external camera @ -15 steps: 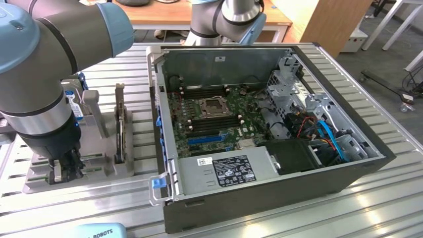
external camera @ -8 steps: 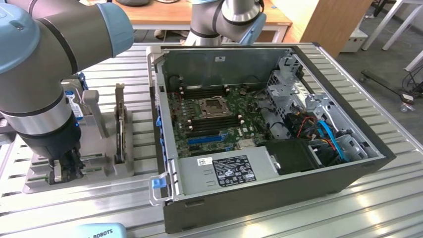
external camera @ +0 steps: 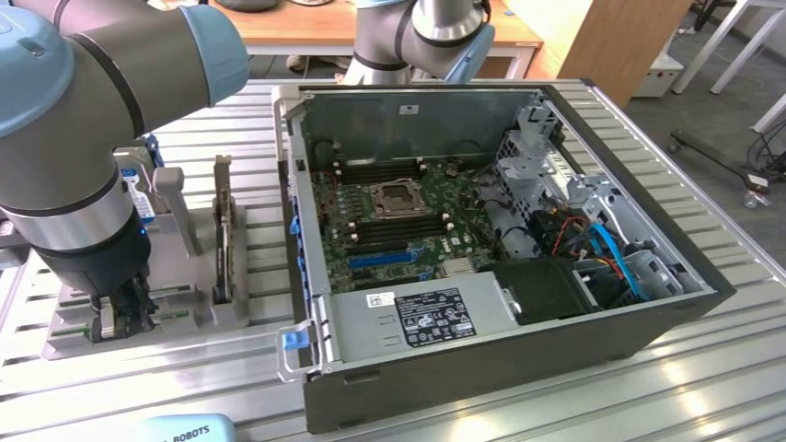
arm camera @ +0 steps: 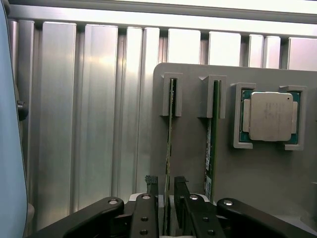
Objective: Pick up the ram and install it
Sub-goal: 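Pick up the ram and move it above insertion slot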
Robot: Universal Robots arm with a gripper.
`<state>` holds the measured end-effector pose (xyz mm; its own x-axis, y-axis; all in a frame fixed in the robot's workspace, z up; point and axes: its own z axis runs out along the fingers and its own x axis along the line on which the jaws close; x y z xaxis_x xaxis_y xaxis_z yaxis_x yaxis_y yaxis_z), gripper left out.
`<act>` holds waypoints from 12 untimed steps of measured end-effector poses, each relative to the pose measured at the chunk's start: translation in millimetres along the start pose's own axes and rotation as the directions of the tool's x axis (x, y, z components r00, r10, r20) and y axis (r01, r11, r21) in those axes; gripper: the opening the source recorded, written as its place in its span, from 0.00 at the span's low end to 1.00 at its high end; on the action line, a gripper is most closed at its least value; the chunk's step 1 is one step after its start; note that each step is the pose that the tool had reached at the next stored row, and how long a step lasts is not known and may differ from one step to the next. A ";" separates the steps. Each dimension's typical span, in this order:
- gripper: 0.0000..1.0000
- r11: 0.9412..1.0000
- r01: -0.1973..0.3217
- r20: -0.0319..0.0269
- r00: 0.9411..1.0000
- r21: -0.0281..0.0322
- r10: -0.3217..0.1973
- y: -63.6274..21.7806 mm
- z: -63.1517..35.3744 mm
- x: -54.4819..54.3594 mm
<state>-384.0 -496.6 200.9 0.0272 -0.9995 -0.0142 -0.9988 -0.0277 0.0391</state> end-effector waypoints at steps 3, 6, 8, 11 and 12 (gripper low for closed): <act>0.19 1.000 0.000 0.000 1.000 0.000 0.000 0.0 0.0 0.0; 0.19 1.000 0.000 0.000 1.000 0.000 0.000 0.0 0.0 0.0; 0.19 1.000 0.000 0.000 1.000 0.000 0.000 0.0 0.0 0.0; 0.19 1.000 0.000 0.000 1.000 0.000 0.000 0.0 0.1 -0.4; 0.19 1.000 0.000 0.000 1.000 0.000 0.000 0.0 0.0 -0.6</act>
<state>-384.0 -496.0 200.9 0.0271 -0.9995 -0.0142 -0.9989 -0.0277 0.0390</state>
